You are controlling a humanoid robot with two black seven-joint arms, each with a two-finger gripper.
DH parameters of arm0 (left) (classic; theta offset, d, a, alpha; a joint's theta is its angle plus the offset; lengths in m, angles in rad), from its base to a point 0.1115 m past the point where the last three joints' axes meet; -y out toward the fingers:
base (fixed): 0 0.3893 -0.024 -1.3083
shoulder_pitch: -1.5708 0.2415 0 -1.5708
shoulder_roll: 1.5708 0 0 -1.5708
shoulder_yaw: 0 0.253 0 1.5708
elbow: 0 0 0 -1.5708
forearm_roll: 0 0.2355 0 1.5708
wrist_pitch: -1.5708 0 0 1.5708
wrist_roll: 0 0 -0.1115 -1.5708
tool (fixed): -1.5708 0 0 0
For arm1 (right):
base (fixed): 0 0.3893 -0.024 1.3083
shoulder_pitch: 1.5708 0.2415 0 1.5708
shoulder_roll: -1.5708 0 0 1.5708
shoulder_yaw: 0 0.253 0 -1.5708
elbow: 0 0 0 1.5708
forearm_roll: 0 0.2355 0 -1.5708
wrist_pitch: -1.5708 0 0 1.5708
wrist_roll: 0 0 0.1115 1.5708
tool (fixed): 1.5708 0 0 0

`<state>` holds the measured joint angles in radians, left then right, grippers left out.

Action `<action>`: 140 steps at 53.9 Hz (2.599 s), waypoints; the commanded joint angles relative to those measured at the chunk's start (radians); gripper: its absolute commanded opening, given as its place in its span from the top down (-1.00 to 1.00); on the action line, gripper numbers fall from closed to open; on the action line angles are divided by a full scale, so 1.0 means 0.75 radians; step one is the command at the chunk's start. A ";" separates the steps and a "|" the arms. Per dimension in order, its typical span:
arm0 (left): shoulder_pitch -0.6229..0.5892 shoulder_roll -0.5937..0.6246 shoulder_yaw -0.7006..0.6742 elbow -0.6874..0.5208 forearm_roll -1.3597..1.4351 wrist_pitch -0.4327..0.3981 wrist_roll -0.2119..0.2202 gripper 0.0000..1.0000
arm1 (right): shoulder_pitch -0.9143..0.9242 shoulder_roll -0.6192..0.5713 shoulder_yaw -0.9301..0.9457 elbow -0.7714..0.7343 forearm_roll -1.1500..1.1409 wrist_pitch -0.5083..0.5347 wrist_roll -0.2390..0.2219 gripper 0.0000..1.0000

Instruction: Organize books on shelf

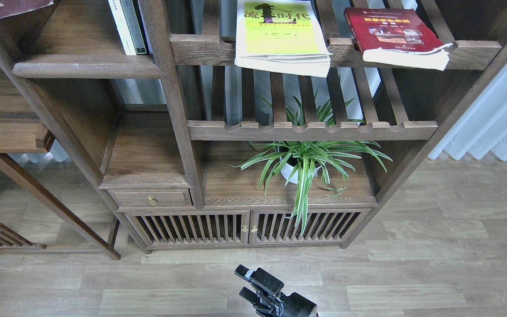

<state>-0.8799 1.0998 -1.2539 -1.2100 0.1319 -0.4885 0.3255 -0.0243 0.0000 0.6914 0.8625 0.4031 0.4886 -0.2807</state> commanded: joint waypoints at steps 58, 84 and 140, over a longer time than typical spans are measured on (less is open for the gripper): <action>-0.500 -0.906 0.103 0.762 0.317 0.000 -0.444 0.87 | 0.006 0.000 -0.012 0.016 -0.006 0.000 0.000 -0.97; -0.633 -0.978 0.234 1.041 0.286 0.000 -0.524 0.87 | -0.002 0.000 -0.018 0.032 -0.008 0.000 0.000 -0.97; -0.488 -1.063 0.361 1.092 0.356 0.000 -0.724 0.88 | -0.031 0.000 -0.022 0.046 -0.004 0.000 0.000 -0.97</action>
<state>-1.2587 0.3014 -0.9836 -0.3839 0.3859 -0.4887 -0.2172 -0.0452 0.0000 0.6749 0.8987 0.4004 0.4885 -0.2807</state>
